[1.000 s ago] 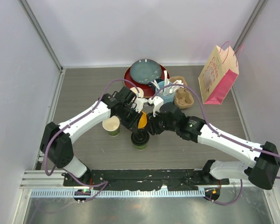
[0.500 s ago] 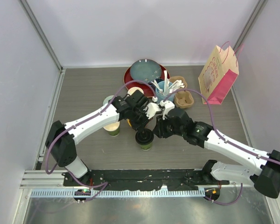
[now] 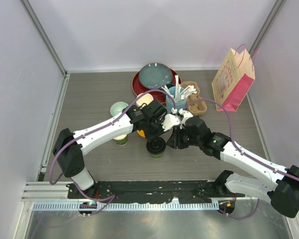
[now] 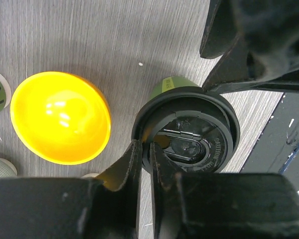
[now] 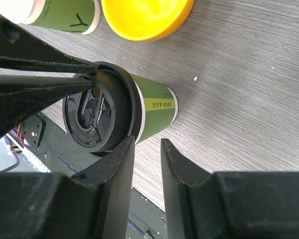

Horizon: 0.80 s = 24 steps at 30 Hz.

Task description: Pack the takeout coffee

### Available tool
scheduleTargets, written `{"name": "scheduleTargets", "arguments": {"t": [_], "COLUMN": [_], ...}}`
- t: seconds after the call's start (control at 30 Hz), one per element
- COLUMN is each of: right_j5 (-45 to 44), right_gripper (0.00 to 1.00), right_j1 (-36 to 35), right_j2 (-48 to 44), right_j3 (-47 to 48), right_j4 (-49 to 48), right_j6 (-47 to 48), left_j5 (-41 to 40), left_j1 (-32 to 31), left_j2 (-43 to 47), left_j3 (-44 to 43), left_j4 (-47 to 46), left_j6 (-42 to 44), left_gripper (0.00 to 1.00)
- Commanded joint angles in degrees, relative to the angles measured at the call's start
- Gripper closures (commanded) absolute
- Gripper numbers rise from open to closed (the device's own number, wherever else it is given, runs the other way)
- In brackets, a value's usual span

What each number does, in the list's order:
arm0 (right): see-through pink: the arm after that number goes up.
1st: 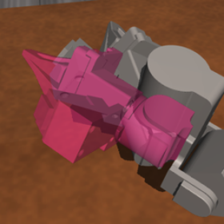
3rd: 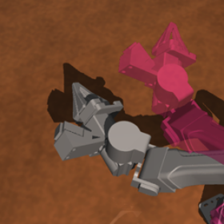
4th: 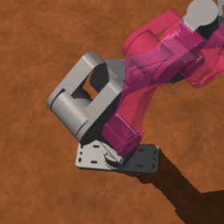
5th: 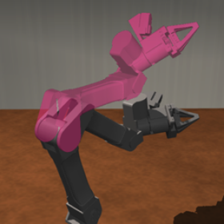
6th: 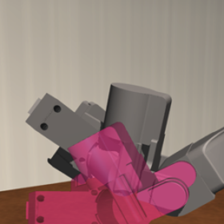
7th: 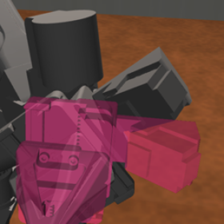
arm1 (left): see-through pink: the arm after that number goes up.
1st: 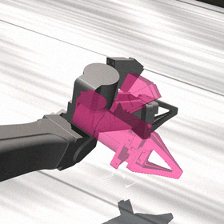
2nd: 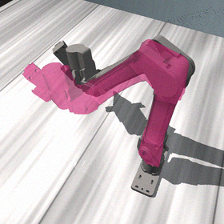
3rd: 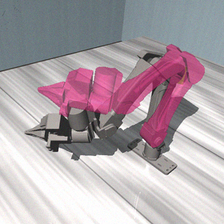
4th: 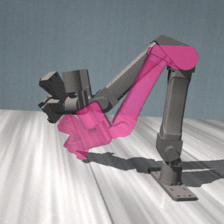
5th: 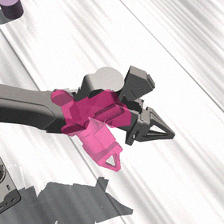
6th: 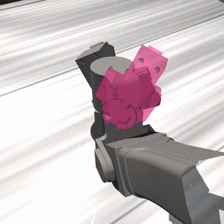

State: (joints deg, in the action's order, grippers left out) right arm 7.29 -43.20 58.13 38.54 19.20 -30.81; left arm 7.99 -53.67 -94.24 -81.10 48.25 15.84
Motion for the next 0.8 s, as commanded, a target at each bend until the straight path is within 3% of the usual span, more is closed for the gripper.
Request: {"name": "scheduleTargets", "arguments": {"t": [0.0,0.2,0.5,0.77], "right_j5": [1.5,1.85,5.97,7.65], "right_gripper": [0.67,0.67,0.66,0.68], "right_j1": [0.22,0.22,0.31,0.22], "right_j2": [-1.26,-1.35,-1.09,1.64], "right_j3": [0.13,0.65,-0.22,-1.72], "right_j4": [-2.51,-1.62,-3.37,-5.67], "right_j6": [-0.92,-1.53,-4.17,-4.79], "left_j5": [0.09,0.27,7.39,9.06], "left_j1": [-0.21,-0.03,1.81,2.16], "left_j2": [-0.25,0.46,2.48,3.8], "left_j3": [-3.18,-5.47,-4.68,1.55], "left_j4": [0.18,1.93,4.57,1.76], "left_j6": [0.51,-1.15,-5.98,-8.63], "left_gripper": [0.79,0.64,0.61,0.6]}}
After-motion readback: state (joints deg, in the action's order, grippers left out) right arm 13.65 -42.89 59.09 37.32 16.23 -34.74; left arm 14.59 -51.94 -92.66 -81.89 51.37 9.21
